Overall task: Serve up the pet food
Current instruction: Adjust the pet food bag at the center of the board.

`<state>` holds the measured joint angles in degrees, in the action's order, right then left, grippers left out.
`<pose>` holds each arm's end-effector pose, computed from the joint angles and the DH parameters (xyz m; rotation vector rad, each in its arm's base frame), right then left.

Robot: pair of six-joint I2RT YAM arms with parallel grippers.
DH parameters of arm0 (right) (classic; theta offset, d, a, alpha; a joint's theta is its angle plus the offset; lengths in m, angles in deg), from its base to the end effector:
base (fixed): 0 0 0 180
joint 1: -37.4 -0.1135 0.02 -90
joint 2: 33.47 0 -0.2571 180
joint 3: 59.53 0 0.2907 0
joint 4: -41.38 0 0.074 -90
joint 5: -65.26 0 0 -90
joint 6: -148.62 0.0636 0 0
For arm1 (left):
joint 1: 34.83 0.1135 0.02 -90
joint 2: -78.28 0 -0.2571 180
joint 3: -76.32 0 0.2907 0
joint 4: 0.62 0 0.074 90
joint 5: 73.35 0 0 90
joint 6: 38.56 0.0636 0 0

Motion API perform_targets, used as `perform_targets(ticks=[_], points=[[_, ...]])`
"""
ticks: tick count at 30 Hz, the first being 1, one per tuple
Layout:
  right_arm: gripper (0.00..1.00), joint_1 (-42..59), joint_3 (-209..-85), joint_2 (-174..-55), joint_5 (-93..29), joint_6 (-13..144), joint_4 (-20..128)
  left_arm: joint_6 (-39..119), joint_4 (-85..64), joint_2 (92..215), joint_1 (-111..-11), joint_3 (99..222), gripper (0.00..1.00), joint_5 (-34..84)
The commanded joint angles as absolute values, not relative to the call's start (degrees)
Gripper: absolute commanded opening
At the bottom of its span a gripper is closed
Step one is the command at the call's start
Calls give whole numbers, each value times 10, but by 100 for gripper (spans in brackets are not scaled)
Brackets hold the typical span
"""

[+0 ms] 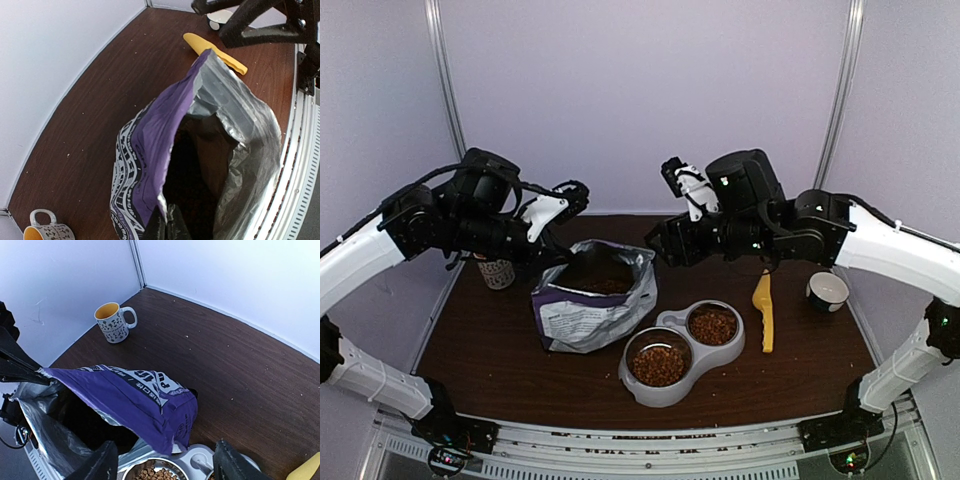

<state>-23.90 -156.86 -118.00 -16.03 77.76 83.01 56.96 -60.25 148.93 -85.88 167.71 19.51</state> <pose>0.2000 0.3452 0.3678 -0.6805 2.0334 0.6930 0.1947 -0.2460 0.3727 1.1108 2.0066 -0.4771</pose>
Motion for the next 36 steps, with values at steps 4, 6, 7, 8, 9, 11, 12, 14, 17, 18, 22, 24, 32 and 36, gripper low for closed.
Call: perform_targets(ticks=[4,6,7,8,9,11,12,14,17,18,22,24,32,36], points=[[72,-236,-1642,-1184,-282,600,877,623,-549,1449,-861,1726,0,228],[73,-235,-1654,-1198,-298,580,886,626,-548,1448,-861,1725,0,236],[74,-235,-1656,-1204,-300,573,886,627,-546,1448,-861,1724,0,238],[74,-235,-1659,-1209,-301,567,887,628,-543,1447,-861,1723,0,241],[74,-236,-1663,-1215,-306,562,891,628,-540,1446,-861,1721,0,241],[73,-236,-1671,-1226,-317,550,898,628,-536,1446,-861,1718,0,243],[73,-239,-1674,-1230,-321,545,899,628,-535,1447,-861,1717,0,243],[73,-244,-1675,-1235,-320,534,901,629,-534,1449,-861,1718,0,245],[72,-250,-1677,-1246,-315,521,901,630,-533,1451,-861,1718,0,249],[71,-252,-1679,-1251,-312,516,903,630,-532,1451,-861,1717,0,249],[68,-262,-1699,-1276,-286,497,917,631,-525,1452,-861,1717,0,250],[65,-267,-1706,-1289,-253,491,918,632,-523,1453,-861,1719,0,254],[26,-268,-1717,-1312,-173,491,883,627,-506,1443,-861,1700,6,253],[7,-265,-1711,-1306,-162,498,875,620,-487,1408,-860,1658,43,234]])
